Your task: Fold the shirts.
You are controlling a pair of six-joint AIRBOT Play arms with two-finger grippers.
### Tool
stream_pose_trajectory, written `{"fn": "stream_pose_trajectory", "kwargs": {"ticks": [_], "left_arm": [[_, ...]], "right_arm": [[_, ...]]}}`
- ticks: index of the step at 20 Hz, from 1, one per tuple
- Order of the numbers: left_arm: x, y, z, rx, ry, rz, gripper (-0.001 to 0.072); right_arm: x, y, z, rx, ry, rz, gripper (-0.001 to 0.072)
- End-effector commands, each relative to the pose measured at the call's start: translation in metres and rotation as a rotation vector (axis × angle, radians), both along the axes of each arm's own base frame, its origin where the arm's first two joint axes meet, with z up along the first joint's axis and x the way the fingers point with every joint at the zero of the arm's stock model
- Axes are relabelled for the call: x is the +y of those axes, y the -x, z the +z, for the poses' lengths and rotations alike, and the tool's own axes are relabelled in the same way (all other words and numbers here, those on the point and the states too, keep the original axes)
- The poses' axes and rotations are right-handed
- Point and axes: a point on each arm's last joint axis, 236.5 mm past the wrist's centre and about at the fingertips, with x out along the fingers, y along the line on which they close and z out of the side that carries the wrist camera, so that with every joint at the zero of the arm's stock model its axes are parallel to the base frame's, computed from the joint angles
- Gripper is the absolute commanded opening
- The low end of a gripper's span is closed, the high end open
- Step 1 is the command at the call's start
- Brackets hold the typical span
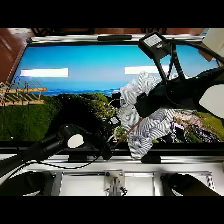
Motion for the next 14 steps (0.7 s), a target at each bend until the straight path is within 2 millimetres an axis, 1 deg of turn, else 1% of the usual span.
{"fn": "stream_pose_trajectory", "kwargs": {"ticks": [1,3,4,6,7,8,9,10,11,12,13,14], "left_arm": [[-0.003,-0.003,0.002,-0.009,0.012,0.013,0.0064],[-0.003,-0.004,0.002,-0.013,0.016,0.015,0.0063],[-0.003,-0.004,0.002,-0.013,0.016,0.015,0.0063],[-0.003,-0.004,0.002,-0.013,0.016,0.015,0.0063],[-0.003,-0.004,0.002,-0.011,0.016,0.017,0.0064],[-0.003,-0.004,0.002,-0.008,0.015,0.021,0.0064],[-0.003,-0.003,0.002,-0.006,0.014,0.019,0.0063],[-0.003,-0.003,0.002,-0.006,0.013,0.020,0.0063],[-0.003,-0.003,0.002,-0.006,0.013,0.020,0.0064],[-0.003,-0.003,0.002,-0.006,0.013,0.020,0.0064],[-0.003,-0.003,0.002,-0.006,0.013,0.020,0.0064],[-0.003,-0.003,0.002,-0.006,0.013,0.019,0.0064]], "right_arm": [[0.015,0.010,0.016,0.016,-0.100,0.007,0.0659],[0.018,0.009,0.040,-0.026,-0.154,0.002,0.0658],[0.012,0.003,0.054,-0.073,-0.166,-0.030,0.0658],[-0.011,-0.013,0.088,-0.198,-0.159,-0.109,0.0658],[-0.031,-0.019,0.102,-0.253,-0.128,-0.170,0.0658],[-0.052,-0.021,0.108,-0.278,-0.080,-0.224,0.0658],[-0.076,-0.018,0.108,-0.273,-0.014,-0.288,0.0658],[-0.101,-0.011,0.101,-0.244,0.070,-0.350,0.0658],[-0.118,-0.003,0.094,-0.209,0.137,-0.386,0.0658],[-0.130,0.007,0.088,-0.169,0.176,-0.408,0.0658],[-0.134,0.011,0.085,-0.142,0.172,-0.422,0.0658],[-0.134,0.013,0.085,-0.130,0.141,-0.427,0.0658]]}}
